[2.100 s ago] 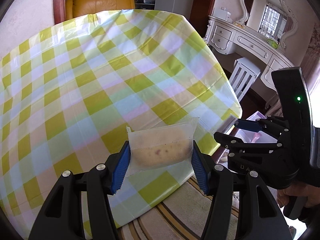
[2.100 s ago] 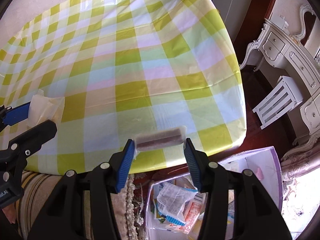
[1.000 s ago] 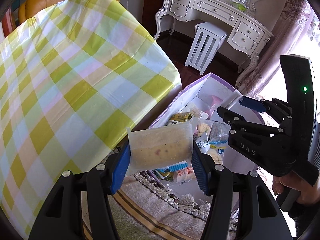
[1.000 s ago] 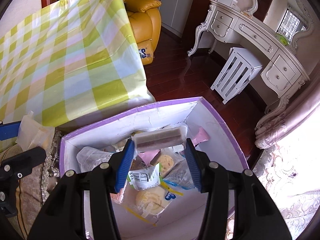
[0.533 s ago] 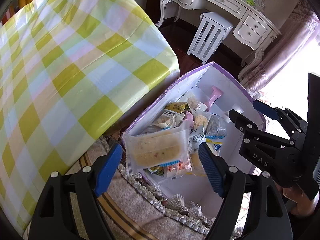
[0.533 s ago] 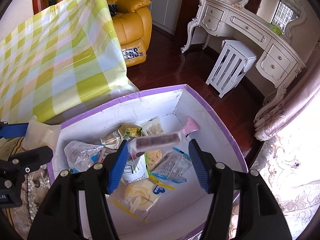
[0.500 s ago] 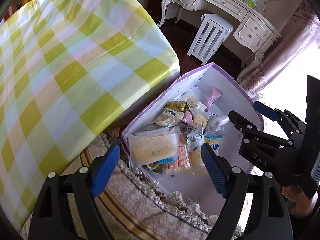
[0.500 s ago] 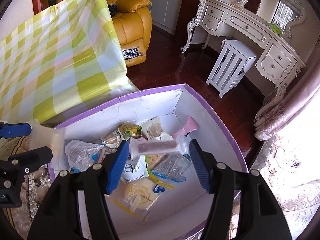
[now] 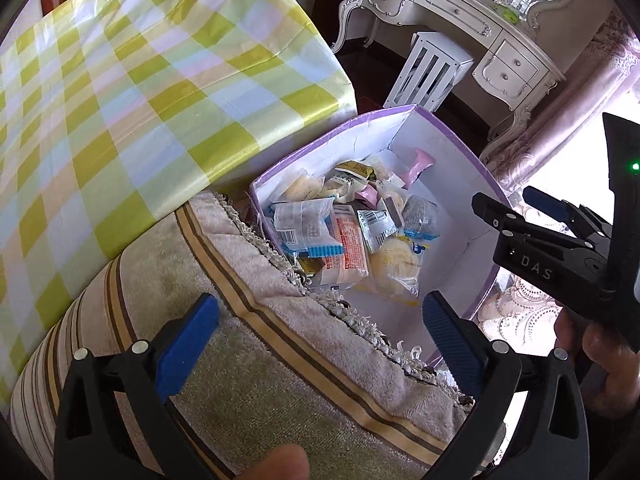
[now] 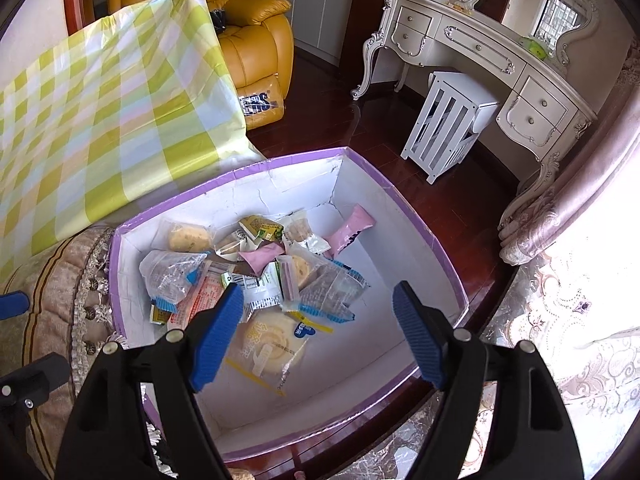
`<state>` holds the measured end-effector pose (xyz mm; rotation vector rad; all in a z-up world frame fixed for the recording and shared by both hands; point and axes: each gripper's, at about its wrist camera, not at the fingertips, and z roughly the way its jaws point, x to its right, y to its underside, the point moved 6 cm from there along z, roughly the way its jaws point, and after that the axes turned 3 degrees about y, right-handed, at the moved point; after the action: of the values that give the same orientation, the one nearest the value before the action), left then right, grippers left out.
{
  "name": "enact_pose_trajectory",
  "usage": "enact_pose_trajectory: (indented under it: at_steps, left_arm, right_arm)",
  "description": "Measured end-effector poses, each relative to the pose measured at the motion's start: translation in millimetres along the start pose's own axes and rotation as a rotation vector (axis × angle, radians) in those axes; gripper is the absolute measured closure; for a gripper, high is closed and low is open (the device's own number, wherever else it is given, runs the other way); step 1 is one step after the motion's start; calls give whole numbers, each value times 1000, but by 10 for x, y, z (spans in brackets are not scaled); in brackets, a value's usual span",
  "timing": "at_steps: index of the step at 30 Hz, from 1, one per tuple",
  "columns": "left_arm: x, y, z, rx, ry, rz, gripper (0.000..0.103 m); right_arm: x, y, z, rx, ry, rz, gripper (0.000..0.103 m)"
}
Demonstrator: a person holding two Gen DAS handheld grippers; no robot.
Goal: Organize snacks
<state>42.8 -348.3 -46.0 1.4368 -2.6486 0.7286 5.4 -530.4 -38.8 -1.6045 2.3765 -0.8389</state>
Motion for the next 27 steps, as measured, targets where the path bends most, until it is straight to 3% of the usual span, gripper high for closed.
enact_pose_trajectory:
  at_steps: [12, 27]
  left_arm:
    - [3, -51, 13, 7, 66, -11, 4]
    - [3, -51, 24, 4, 72, -13, 4]
  right_arm:
    - [46, -2, -15, 0, 8, 9, 26]
    - [46, 8, -5, -1, 5, 13, 26]
